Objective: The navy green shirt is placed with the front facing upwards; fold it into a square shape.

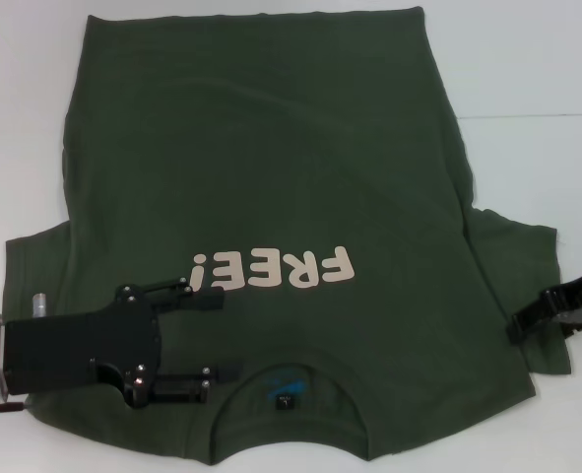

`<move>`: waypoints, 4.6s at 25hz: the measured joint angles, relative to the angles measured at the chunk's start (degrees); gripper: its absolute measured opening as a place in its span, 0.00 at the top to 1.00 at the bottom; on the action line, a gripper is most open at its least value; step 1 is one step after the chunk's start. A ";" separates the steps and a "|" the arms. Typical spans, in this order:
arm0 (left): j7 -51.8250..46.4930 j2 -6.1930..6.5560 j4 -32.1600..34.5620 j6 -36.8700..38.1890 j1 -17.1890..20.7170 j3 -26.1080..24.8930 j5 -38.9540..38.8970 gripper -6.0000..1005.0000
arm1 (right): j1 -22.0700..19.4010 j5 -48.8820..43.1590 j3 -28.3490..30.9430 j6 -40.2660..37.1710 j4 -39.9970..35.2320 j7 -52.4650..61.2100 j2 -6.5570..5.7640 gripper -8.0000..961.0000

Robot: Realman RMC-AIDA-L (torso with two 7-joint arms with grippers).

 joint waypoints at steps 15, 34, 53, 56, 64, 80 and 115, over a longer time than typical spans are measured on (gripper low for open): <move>0.51 0.00 -0.17 -0.28 0.00 -0.09 0.00 0.18 | 0.20 -0.42 -0.80 0.11 0.24 0.56 0.03 0.42; 0.66 -0.08 -0.18 -0.72 0.44 -0.09 -0.02 0.18 | 0.03 -0.85 -1.22 0.54 -0.48 -0.09 0.10 0.94; 1.15 -0.17 -0.69 -1.16 0.55 -0.09 -0.45 0.18 | -3.30 -3.66 -1.77 7.70 -7.51 -0.38 -2.21 0.96; 1.16 -0.18 -0.78 -1.34 0.55 -0.09 -0.51 0.18 | -3.21 -4.66 -1.79 10.57 -8.04 -0.92 -2.24 0.95; 1.15 -0.26 -1.49 -1.51 0.61 -0.33 -0.56 0.18 | -2.30 -4.72 -2.10 14.51 -8.07 -1.89 -1.83 0.94; 1.26 -0.54 -1.49 -1.67 0.70 -1.63 -0.71 0.18 | -1.37 -3.63 -2.49 16.89 -9.10 -3.33 -1.46 0.91; 1.94 -0.79 -1.67 -2.63 1.23 -1.83 -2.29 0.18 | 4.53 14.90 -13.92 14.30 -10.28 -12.72 5.59 0.84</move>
